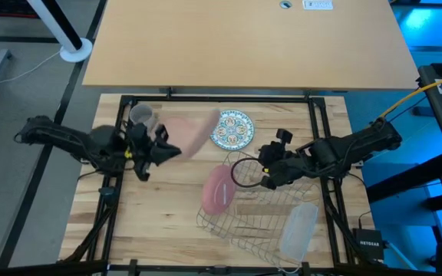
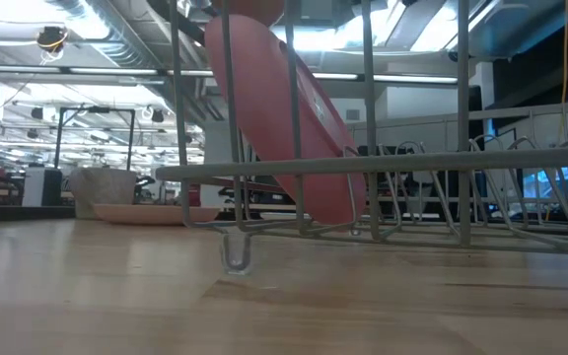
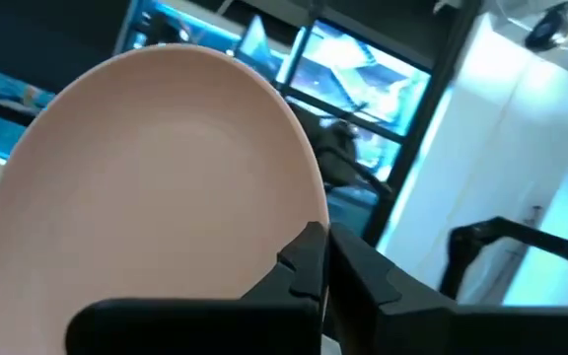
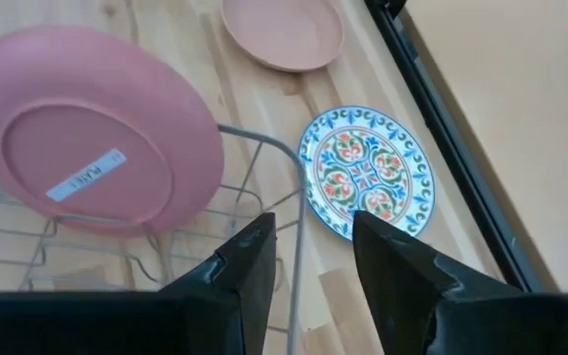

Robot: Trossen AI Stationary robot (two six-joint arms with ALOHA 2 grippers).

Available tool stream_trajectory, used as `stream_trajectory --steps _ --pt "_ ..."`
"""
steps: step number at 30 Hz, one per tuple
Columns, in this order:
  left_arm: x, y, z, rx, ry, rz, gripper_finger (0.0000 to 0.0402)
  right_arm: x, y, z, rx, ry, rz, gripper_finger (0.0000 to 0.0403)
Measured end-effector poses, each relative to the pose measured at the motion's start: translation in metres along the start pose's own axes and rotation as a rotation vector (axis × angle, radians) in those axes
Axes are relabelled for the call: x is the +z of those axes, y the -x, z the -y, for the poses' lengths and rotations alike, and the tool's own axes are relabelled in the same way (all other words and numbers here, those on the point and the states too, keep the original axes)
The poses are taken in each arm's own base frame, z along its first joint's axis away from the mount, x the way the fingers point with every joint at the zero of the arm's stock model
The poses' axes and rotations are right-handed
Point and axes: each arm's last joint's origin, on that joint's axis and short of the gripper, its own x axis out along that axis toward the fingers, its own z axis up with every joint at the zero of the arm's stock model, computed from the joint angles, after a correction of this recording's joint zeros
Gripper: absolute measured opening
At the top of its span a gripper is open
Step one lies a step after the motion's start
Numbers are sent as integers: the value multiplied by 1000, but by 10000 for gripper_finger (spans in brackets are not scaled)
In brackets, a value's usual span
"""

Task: Sort dishes
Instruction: Put the top orange plate into the dish rack

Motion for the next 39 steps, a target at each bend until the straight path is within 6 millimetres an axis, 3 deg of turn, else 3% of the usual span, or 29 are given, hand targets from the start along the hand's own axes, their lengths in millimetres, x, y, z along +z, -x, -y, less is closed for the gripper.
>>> stream_trajectory --steps 5,13,20,26,31,39 --pt "-32 -22 20 -13 63 -4 0 -1 1 1 -4 5 -6 143" --pt "-81 -51 42 -74 272 129 0 -4 13 13 -10 33 24 143" --pt "-130 -76 56 23 439 82 0 -5 18 17 -4 84 38 143" --pt "-152 -101 69 21 525 61 0 -5 19 17 -4 131 38 143" --pt "-167 -115 71 44 540 55 0 -9 18 19 -19 164 -4 143" --pt "-202 -118 61 174 648 48 0 -19 19 24 -51 229 -91 143"
